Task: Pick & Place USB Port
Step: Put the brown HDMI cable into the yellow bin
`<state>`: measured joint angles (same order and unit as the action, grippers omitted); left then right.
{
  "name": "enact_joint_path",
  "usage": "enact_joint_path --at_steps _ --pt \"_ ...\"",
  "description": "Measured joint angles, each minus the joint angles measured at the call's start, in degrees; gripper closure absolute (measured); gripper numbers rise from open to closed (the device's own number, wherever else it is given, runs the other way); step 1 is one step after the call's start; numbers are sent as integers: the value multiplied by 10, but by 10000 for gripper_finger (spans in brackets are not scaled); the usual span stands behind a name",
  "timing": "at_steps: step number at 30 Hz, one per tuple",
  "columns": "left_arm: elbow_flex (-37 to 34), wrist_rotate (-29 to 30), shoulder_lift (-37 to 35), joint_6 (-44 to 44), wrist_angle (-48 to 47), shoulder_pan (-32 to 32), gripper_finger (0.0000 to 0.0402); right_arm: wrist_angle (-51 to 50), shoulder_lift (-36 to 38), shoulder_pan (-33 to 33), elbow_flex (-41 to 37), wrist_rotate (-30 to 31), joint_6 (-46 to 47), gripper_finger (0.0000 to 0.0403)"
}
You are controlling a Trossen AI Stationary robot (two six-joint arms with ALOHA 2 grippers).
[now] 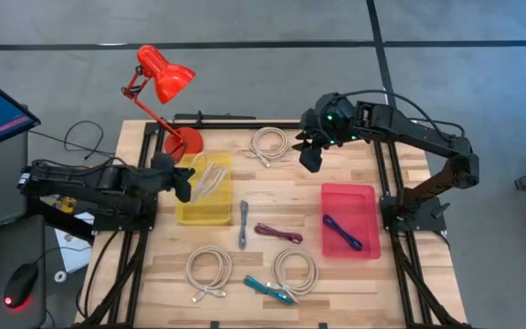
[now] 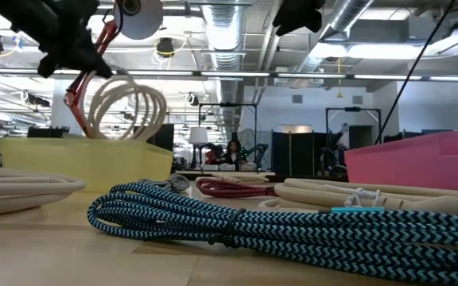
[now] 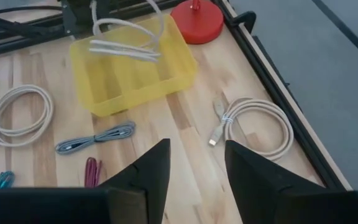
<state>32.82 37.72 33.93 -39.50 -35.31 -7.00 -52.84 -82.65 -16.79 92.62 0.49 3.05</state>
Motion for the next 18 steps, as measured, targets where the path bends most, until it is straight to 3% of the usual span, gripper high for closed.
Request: enact_joint_path --at_steps 5,11,18 --pt "0 2 62 1 -56 23 389 2 -1 -3 0 0 0 267" --pt "0 1 145 2 -57 26 388 13 -1 -3 0 0 0 271" --pt "0 0 183 2 -27 26 336 16 -1 -3 0 -1 0 269"
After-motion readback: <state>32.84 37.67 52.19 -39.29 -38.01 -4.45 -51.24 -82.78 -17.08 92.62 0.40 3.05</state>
